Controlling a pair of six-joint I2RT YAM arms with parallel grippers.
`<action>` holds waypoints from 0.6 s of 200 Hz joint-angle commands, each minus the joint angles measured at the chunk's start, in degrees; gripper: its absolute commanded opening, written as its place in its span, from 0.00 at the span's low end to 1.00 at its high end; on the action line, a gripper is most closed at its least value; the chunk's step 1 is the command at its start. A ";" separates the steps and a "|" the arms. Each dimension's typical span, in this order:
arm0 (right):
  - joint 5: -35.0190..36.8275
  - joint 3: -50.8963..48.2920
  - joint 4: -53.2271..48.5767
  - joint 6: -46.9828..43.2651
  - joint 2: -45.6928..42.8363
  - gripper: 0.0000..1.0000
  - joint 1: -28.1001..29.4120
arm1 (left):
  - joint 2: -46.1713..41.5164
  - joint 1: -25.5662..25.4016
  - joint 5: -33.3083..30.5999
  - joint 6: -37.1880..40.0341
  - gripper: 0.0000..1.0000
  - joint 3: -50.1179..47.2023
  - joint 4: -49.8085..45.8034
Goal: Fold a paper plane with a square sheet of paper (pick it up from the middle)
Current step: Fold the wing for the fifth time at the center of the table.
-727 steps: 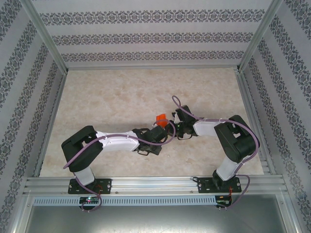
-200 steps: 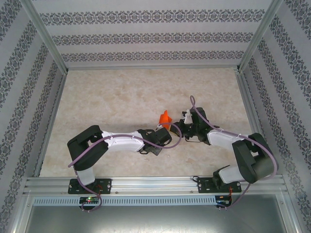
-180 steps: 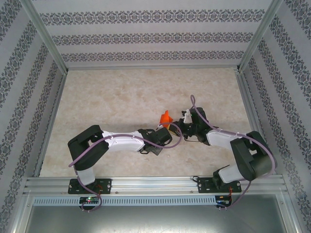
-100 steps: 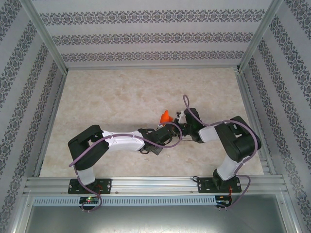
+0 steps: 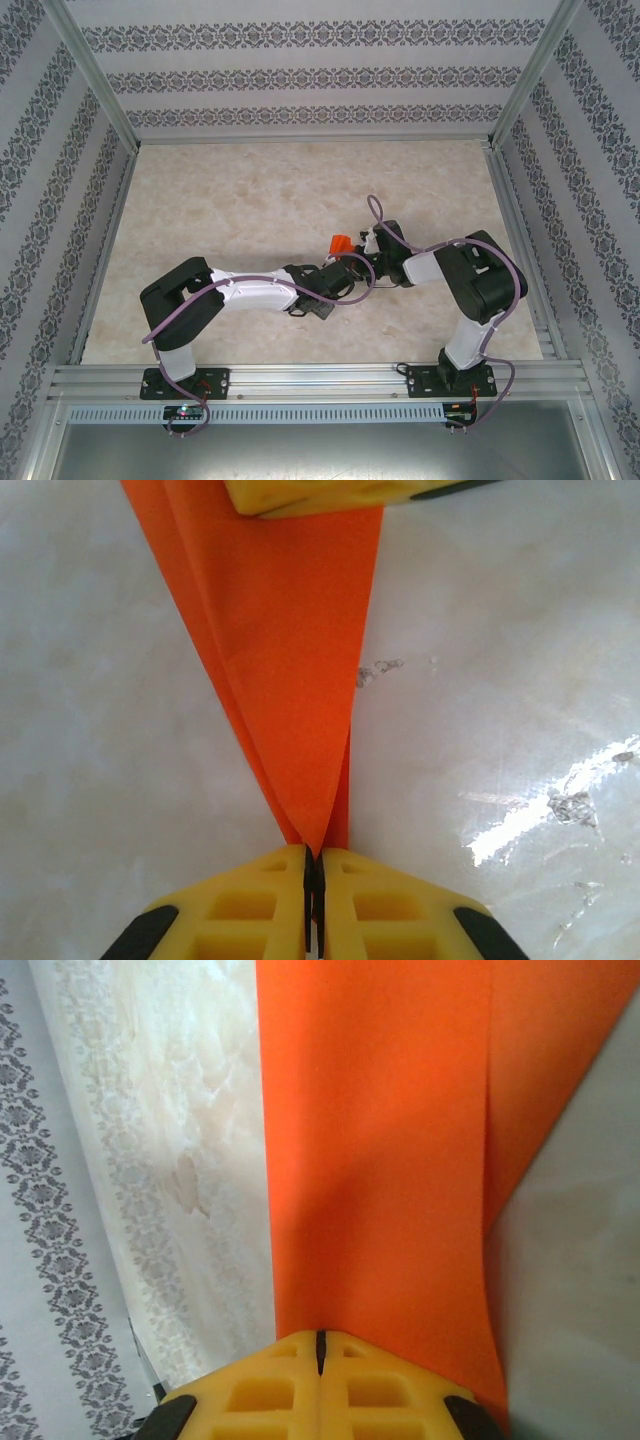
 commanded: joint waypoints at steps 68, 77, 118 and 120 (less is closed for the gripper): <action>5.91 2.31 -9.29 -7.08 1.40 0.03 0.73 | -1.03 0.03 6.46 1.95 0.25 -1.54 -4.65; 5.91 2.33 -9.25 -7.06 1.39 0.03 0.82 | -2.29 0.05 7.50 1.69 0.28 -1.75 -4.59; 6.26 2.85 -10.21 -7.35 1.20 0.03 1.50 | -8.91 2.66 15.53 -0.55 0.35 -4.10 -1.18; 6.26 2.86 -10.21 -7.35 1.23 0.03 1.52 | -9.04 2.81 15.87 -0.66 0.35 -4.18 -1.04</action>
